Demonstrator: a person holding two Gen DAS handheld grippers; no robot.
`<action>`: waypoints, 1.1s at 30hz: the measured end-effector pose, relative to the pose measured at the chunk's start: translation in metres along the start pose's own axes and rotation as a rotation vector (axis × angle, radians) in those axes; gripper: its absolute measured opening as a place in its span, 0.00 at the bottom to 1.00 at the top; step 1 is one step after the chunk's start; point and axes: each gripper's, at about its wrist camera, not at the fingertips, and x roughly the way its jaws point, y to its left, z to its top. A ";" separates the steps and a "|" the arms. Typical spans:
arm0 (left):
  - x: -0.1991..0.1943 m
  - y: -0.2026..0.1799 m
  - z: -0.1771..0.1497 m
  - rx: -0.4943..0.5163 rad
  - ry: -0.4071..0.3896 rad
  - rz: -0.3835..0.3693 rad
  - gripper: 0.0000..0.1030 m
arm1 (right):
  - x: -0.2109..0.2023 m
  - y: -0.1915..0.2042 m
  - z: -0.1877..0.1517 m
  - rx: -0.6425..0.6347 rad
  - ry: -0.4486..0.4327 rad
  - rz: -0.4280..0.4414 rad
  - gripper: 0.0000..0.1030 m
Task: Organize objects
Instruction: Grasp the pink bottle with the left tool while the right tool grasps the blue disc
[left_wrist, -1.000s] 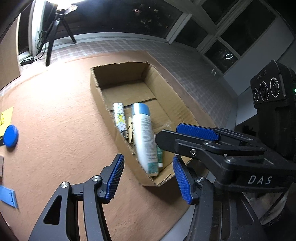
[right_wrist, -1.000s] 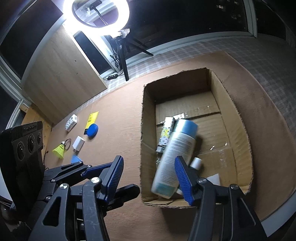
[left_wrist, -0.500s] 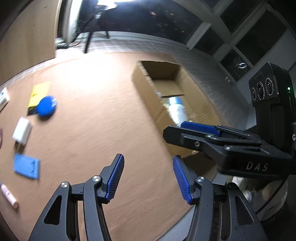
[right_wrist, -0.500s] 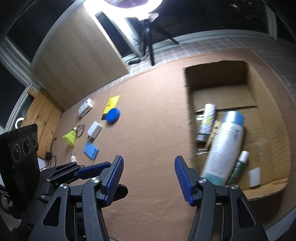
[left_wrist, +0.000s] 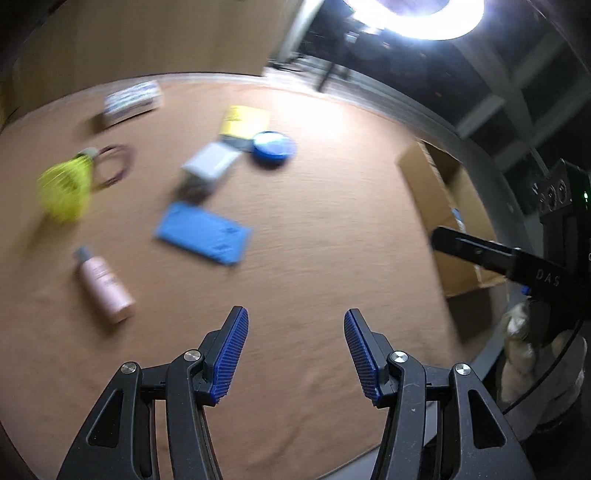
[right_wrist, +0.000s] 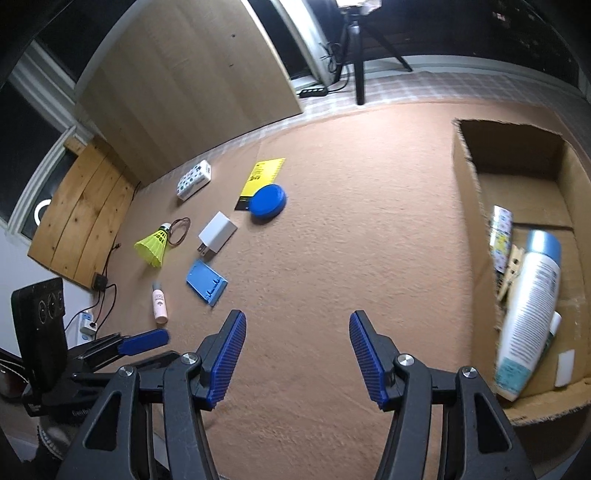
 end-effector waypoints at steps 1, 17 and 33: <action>-0.003 0.010 -0.003 -0.020 -0.005 0.010 0.56 | 0.004 0.003 0.002 -0.006 0.004 0.000 0.54; -0.015 0.112 -0.011 -0.249 -0.032 0.125 0.56 | 0.054 0.043 0.043 -0.118 0.026 -0.051 0.57; 0.003 0.124 0.008 -0.316 -0.028 0.152 0.57 | 0.131 0.043 0.108 -0.051 0.066 -0.094 0.63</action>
